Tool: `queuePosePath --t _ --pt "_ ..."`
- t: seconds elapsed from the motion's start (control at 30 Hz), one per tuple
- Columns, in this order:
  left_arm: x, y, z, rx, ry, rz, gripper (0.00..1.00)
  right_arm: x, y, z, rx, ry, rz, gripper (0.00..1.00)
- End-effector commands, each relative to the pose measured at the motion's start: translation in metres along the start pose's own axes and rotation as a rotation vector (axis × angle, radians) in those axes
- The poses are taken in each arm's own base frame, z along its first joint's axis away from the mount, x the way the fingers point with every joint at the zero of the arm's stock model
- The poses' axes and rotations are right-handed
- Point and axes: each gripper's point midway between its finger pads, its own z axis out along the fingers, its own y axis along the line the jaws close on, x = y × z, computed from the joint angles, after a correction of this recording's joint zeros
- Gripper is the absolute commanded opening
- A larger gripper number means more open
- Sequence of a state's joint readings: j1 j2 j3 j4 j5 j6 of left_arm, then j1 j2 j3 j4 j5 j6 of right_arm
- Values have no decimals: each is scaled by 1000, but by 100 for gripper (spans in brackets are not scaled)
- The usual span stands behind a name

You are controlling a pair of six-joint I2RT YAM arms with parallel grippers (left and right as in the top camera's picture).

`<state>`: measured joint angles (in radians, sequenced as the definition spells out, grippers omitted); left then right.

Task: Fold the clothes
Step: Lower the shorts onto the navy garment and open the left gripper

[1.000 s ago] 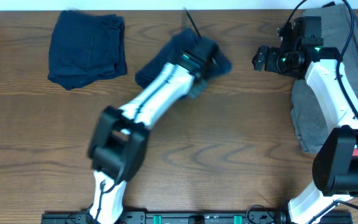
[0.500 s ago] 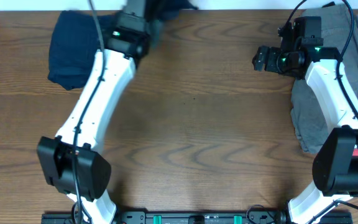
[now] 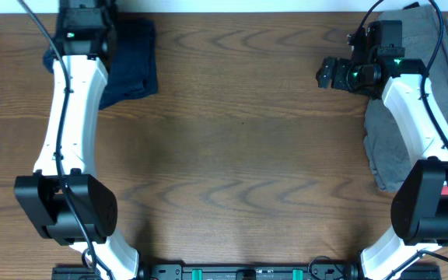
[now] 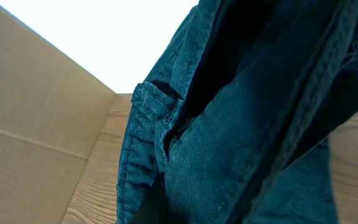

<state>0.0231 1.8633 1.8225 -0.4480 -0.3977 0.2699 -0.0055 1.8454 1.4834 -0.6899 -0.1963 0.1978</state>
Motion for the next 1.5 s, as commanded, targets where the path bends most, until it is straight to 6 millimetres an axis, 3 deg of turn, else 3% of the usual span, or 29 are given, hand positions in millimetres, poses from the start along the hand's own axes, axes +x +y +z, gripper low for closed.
queuePosePath --t 0.0,0.33,0.57,0.7,0.8,0.83,0.97,1.03,1.1,1.3,1.47 --pt "1 12 14 -40 6 -10 6 2 -5 3 10 7 4 99" --pt "49 37 71 -244 129 -52 6 2 -5 3 9 5 3 99" --pt "62 37 80 -248 160 -92 6 -1 -4 3 7 -7 1 99" --pt "72 20 79 -176 203 -67 6 -2 -4 3 6 -11 0 99" --pt "83 -9 77 -33 248 -42 7 -3 -4 3 5 -15 -1 99" --pt "87 -22 75 34 263 -37 13 -3 -4 3 5 -16 -1 99" --pt "98 -66 64 265 308 -35 67 -3 -4 3 5 -16 -1 99" --pt "103 -81 57 348 329 -37 85 -3 -4 3 5 -16 -1 99" --pt "106 -88 53 390 343 -39 90 -3 -4 3 5 -16 -1 99" --pt "102 -87 45 405 339 -40 93 -3 -4 3 5 -16 -1 99" --pt "79 -74 21 401 283 -50 93 -4 -4 3 4 -20 -2 99"
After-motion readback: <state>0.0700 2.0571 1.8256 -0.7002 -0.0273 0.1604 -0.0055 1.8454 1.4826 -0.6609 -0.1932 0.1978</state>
